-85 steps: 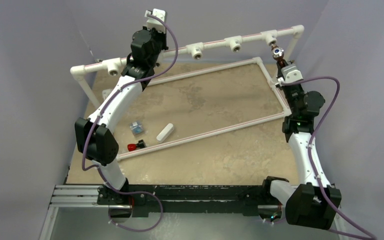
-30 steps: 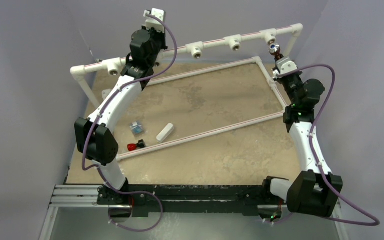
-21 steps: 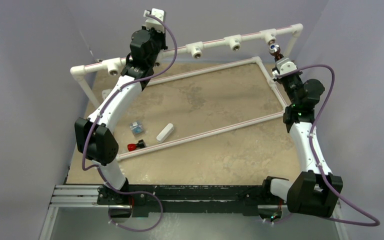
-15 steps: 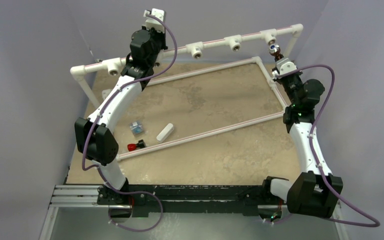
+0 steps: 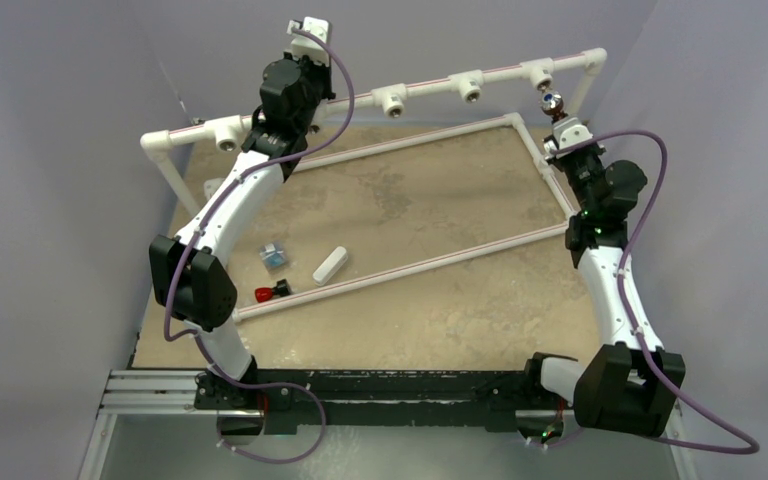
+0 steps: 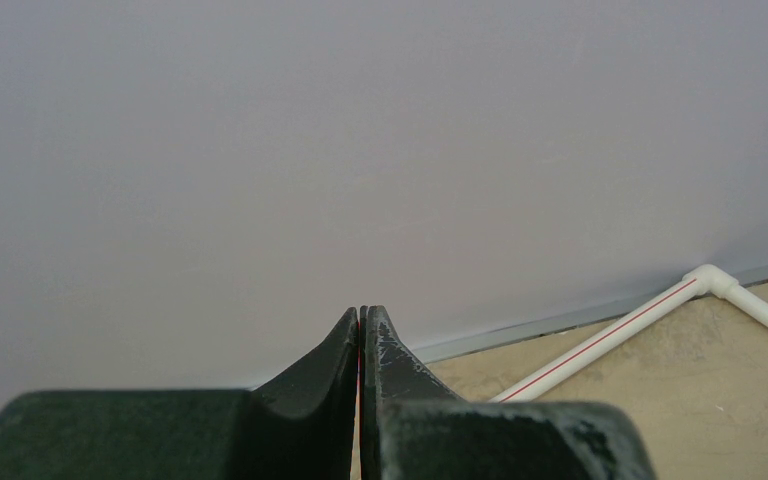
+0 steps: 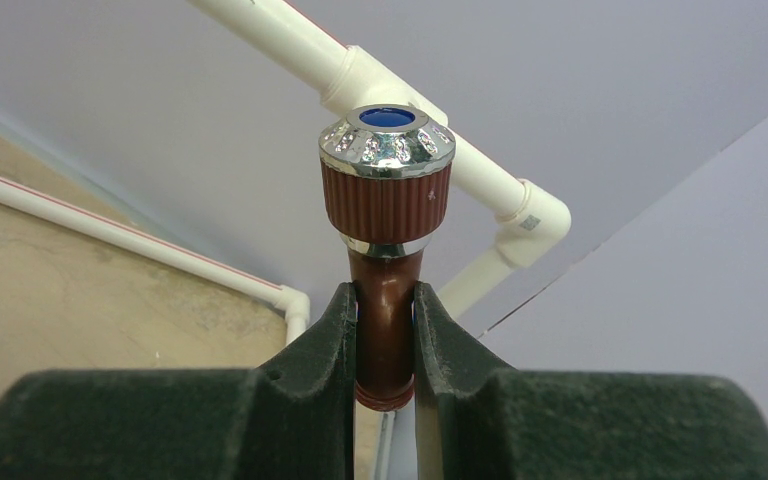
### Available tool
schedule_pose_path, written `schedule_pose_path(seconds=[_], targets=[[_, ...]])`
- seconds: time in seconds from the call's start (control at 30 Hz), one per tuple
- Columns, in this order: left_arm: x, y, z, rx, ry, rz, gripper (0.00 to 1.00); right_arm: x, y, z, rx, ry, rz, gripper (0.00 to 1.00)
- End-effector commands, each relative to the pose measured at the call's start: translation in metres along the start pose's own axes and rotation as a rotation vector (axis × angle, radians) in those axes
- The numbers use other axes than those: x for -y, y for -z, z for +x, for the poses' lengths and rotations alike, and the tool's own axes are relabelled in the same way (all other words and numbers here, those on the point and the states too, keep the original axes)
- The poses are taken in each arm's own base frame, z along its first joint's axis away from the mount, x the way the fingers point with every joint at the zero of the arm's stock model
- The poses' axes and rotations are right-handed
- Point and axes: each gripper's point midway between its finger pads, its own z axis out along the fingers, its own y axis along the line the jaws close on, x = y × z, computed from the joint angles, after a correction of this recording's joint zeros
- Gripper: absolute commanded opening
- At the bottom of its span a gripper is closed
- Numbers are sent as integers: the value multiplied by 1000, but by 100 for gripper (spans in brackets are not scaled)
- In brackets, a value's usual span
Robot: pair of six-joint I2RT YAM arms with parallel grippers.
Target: Install the water faucets
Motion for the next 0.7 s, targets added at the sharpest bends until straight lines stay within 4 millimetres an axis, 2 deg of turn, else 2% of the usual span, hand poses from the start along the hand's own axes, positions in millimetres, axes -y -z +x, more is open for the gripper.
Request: schedule_pose_path(seconds=[0.0,0.67], targets=[[10,2,62,-169,-24,37,0,15,3,-27,70,35,43,0],[11,1,65,-173,-26,39,0,21,-4,-47,118,46,16,0]])
